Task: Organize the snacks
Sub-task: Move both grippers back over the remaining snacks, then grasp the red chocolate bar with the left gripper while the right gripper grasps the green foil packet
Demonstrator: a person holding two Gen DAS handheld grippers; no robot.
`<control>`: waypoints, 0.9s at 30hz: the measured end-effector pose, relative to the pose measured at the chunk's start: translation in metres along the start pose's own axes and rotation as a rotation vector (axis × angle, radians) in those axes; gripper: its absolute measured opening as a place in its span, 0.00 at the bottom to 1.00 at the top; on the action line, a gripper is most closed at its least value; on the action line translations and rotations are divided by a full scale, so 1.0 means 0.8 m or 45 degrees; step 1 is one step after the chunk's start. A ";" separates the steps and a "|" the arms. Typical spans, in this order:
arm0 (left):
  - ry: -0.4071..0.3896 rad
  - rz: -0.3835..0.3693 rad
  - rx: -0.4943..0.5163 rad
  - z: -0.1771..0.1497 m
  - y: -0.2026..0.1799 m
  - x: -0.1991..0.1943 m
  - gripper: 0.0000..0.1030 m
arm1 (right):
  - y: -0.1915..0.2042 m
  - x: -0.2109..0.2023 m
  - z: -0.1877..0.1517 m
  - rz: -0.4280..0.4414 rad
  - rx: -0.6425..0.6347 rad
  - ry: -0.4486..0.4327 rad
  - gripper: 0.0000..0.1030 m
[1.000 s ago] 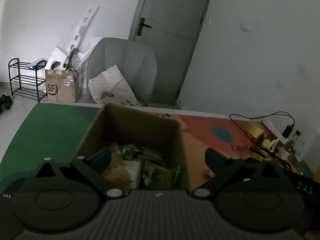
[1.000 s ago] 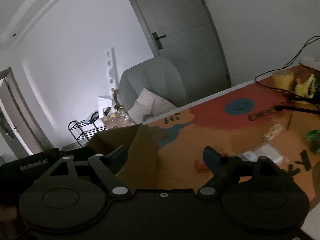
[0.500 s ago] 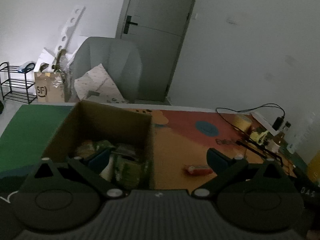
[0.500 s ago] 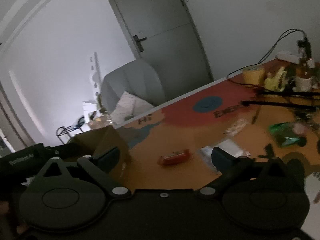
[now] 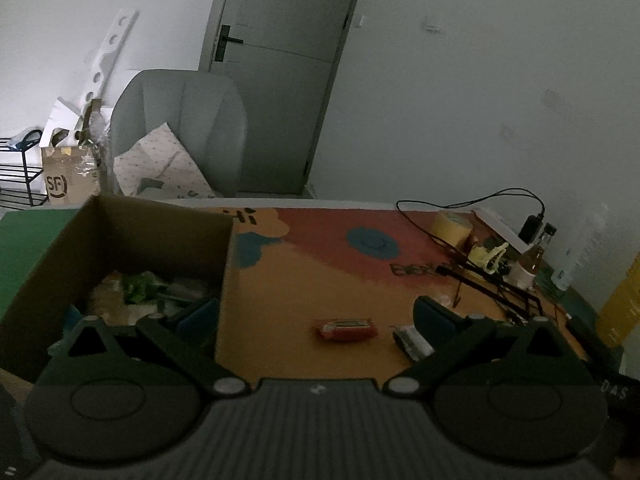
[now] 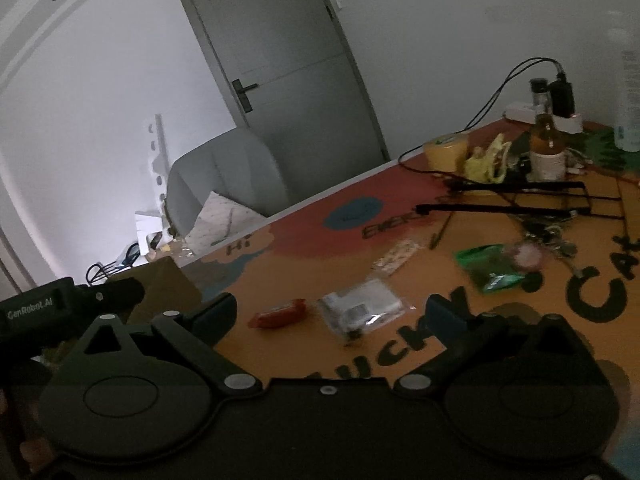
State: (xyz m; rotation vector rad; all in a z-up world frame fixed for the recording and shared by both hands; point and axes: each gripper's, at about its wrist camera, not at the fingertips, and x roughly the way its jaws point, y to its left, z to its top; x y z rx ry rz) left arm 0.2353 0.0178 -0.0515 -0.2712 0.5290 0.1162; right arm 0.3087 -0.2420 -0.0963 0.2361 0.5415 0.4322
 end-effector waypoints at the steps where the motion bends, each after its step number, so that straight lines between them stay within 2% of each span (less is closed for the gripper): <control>1: 0.004 -0.007 0.003 0.000 -0.003 0.002 1.00 | -0.003 -0.002 0.000 -0.004 0.004 -0.003 1.00; 11: 0.032 -0.062 0.053 -0.005 -0.040 0.021 1.00 | -0.034 -0.003 0.001 -0.026 0.028 -0.002 1.00; 27: 0.086 -0.043 0.079 -0.016 -0.064 0.075 0.98 | -0.086 0.027 0.006 -0.090 0.096 0.008 0.96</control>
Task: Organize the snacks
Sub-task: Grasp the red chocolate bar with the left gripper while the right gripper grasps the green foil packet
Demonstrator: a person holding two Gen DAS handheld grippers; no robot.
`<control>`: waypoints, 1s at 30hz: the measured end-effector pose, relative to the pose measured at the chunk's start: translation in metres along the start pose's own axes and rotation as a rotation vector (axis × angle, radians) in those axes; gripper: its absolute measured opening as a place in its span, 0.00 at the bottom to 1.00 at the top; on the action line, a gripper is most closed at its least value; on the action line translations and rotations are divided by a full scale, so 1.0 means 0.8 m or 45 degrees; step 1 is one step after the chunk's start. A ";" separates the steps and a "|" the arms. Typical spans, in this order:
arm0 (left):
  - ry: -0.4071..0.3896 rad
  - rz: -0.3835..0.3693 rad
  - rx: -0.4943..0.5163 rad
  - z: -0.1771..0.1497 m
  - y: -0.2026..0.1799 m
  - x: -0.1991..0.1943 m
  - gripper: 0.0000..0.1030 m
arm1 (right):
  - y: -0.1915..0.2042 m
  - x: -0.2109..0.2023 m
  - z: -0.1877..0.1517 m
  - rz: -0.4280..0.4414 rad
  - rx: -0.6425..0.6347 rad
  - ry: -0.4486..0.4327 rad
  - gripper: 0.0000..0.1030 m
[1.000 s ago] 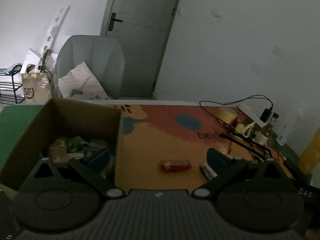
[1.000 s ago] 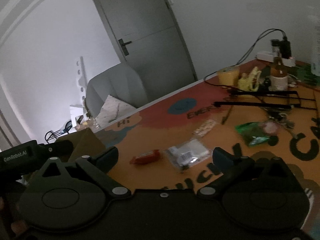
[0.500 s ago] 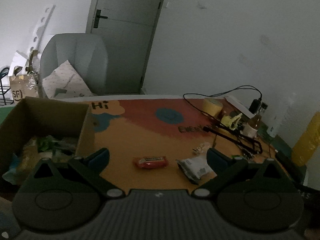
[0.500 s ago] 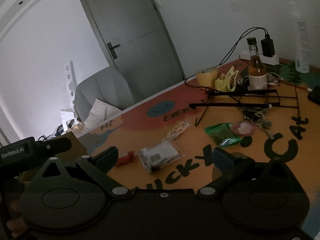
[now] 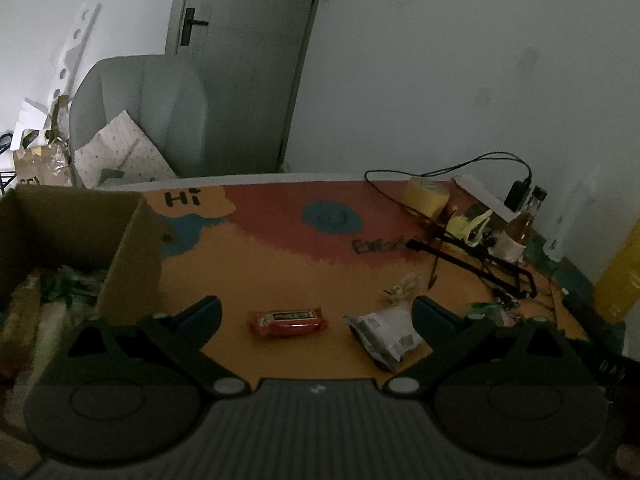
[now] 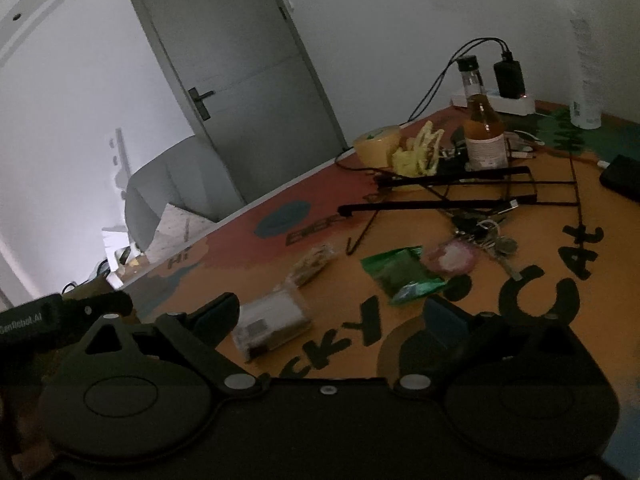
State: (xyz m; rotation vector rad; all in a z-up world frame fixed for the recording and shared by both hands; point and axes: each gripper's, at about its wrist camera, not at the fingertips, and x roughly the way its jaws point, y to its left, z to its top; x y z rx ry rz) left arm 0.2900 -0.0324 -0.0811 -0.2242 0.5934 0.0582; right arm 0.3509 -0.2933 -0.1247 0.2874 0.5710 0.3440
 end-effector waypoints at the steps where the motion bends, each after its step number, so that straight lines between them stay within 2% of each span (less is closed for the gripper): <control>1: 0.008 0.005 -0.002 -0.001 0.000 0.005 0.98 | -0.003 0.003 0.001 -0.003 0.002 0.002 0.95; 9: 0.045 0.056 -0.017 -0.007 0.004 0.044 0.97 | -0.029 0.030 0.008 -0.033 0.040 0.016 0.88; 21: 0.104 0.135 -0.023 -0.017 0.006 0.103 0.94 | -0.038 0.071 0.018 -0.085 -0.023 0.032 0.87; 28: 0.089 0.175 -0.033 -0.023 0.006 0.115 0.87 | -0.029 0.093 0.015 -0.152 -0.073 0.055 0.82; 30: 0.101 0.183 -0.031 -0.025 0.007 0.120 0.82 | -0.023 0.097 0.011 -0.168 -0.105 0.063 0.77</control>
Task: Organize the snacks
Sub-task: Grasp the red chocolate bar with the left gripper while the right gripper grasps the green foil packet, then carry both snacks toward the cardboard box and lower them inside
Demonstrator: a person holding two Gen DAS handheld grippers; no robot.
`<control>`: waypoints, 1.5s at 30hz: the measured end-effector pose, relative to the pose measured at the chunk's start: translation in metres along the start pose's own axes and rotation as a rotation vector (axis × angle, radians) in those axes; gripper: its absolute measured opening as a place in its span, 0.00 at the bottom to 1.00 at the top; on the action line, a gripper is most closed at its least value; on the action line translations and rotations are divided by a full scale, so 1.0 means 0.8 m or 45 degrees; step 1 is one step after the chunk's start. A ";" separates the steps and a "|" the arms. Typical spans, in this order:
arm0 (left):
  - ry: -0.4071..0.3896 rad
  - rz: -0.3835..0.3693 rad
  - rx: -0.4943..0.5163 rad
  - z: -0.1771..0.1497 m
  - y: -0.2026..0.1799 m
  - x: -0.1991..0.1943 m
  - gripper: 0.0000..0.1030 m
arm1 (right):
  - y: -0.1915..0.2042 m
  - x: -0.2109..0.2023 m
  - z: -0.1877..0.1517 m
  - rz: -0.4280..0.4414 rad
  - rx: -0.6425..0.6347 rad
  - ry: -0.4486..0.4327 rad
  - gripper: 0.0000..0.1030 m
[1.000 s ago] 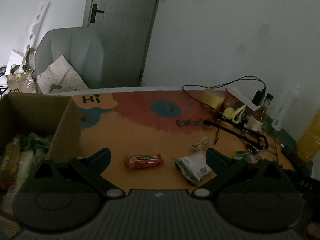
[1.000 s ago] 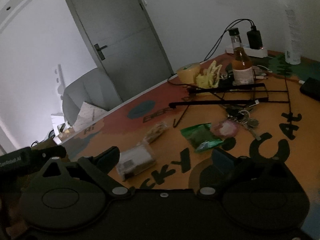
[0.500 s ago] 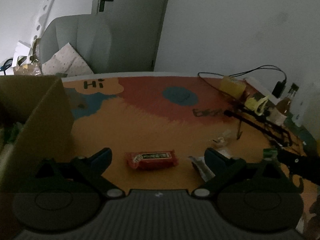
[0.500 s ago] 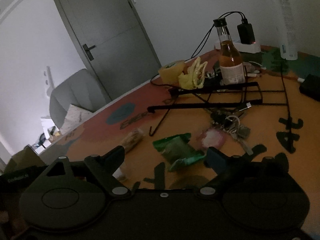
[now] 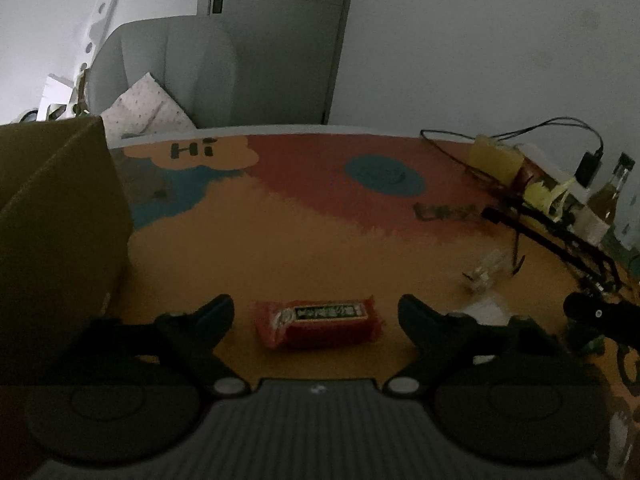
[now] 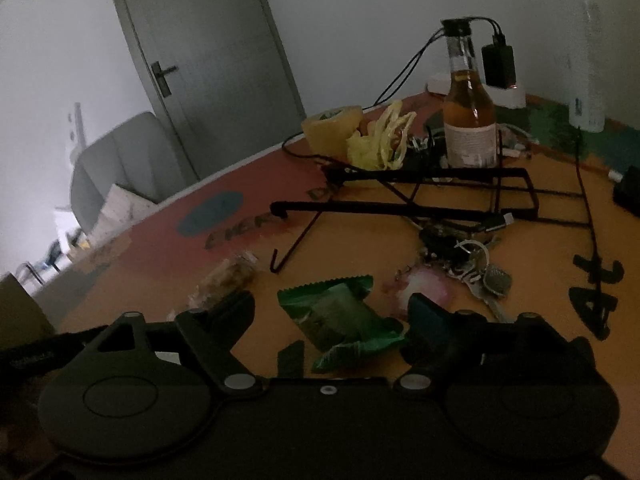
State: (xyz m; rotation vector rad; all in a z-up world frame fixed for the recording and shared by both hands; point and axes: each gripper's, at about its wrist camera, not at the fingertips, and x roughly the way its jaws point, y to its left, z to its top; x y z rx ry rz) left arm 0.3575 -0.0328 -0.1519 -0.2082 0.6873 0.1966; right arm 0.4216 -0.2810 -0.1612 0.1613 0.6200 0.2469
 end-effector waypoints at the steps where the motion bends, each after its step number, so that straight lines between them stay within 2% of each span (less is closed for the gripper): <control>1: 0.009 0.005 -0.001 -0.001 0.001 0.002 0.78 | 0.001 0.001 -0.001 0.001 0.000 0.012 0.73; 2: -0.005 0.014 0.010 -0.001 0.000 0.001 0.70 | 0.002 0.002 -0.003 -0.005 -0.001 0.022 0.64; 4: -0.004 0.020 0.015 -0.001 0.000 -0.001 0.63 | 0.006 0.000 -0.004 -0.042 -0.035 0.025 0.44; 5: 0.000 0.011 0.009 0.000 0.002 -0.002 0.57 | 0.005 -0.001 -0.004 -0.041 -0.028 0.028 0.32; 8: 0.005 -0.012 -0.007 -0.001 0.005 -0.008 0.43 | -0.002 -0.009 -0.006 0.003 0.030 0.039 0.29; 13: 0.005 -0.041 0.007 -0.005 0.004 -0.026 0.38 | -0.003 -0.024 -0.013 0.016 0.068 0.026 0.28; 14: 0.001 -0.048 0.010 -0.005 0.004 -0.030 0.22 | -0.003 -0.028 -0.014 0.016 0.071 0.022 0.28; 15: 0.002 -0.063 0.013 -0.005 0.004 -0.034 0.17 | -0.002 -0.032 -0.015 0.017 0.073 0.018 0.28; 23: -0.013 -0.104 0.018 -0.007 0.008 -0.063 0.15 | 0.013 -0.059 -0.018 0.046 0.063 -0.019 0.28; 32: -0.077 -0.169 0.024 -0.007 0.013 -0.109 0.15 | 0.038 -0.084 -0.018 0.102 0.046 -0.049 0.28; 45: -0.191 -0.169 -0.011 0.013 0.056 -0.166 0.15 | 0.102 -0.108 -0.016 0.190 -0.023 -0.095 0.28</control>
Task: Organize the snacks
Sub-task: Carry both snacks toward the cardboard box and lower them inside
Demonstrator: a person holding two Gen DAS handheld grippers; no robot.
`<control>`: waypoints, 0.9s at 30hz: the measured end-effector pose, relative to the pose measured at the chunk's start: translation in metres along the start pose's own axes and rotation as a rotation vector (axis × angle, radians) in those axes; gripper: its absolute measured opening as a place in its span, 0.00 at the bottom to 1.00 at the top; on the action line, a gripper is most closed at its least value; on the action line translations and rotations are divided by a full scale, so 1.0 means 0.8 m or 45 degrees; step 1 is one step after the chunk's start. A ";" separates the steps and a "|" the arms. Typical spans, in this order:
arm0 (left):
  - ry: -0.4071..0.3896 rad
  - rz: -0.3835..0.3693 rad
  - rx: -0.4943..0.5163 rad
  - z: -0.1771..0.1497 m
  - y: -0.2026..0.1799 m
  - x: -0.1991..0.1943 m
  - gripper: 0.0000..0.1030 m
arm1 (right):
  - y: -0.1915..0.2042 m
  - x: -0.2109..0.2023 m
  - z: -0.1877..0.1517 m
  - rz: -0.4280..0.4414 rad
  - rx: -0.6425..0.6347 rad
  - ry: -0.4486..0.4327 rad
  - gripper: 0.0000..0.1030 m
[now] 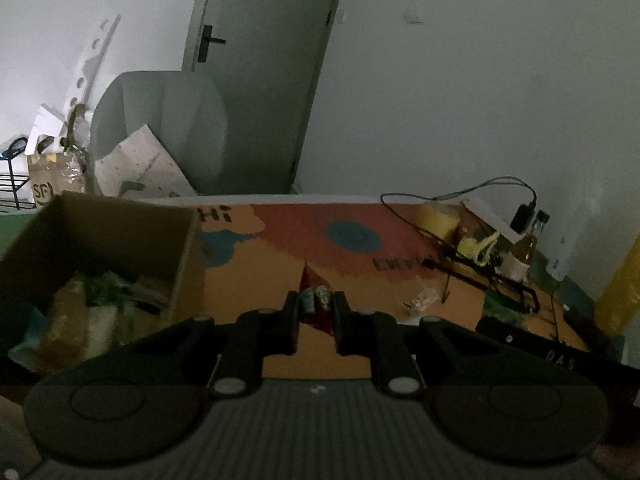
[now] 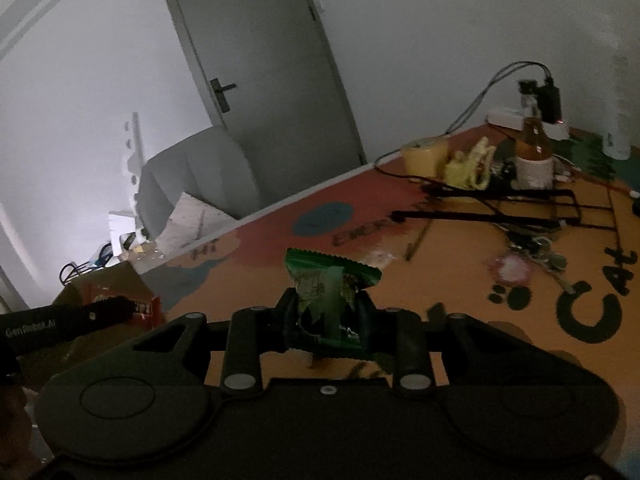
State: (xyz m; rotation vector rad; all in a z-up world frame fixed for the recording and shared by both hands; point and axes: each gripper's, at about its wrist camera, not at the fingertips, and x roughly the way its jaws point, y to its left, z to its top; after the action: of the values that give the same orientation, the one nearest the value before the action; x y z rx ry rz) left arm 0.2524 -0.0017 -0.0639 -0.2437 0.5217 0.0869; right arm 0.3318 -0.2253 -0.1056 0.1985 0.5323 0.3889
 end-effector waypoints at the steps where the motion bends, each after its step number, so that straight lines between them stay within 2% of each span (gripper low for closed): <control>1: -0.005 0.001 -0.002 0.001 0.004 -0.003 0.15 | 0.005 -0.001 0.000 0.005 -0.004 -0.002 0.28; 16: -0.065 0.041 -0.046 0.014 0.058 -0.040 0.15 | 0.065 0.003 0.000 0.068 -0.068 -0.013 0.28; 27: -0.115 0.124 -0.110 0.023 0.117 -0.069 0.15 | 0.118 0.013 -0.003 0.145 -0.115 0.001 0.28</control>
State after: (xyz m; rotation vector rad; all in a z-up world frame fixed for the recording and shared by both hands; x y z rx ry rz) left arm 0.2004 0.0923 -0.0403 -0.2973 0.4407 0.2146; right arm 0.3097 -0.1348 -0.0860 0.1420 0.5044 0.5231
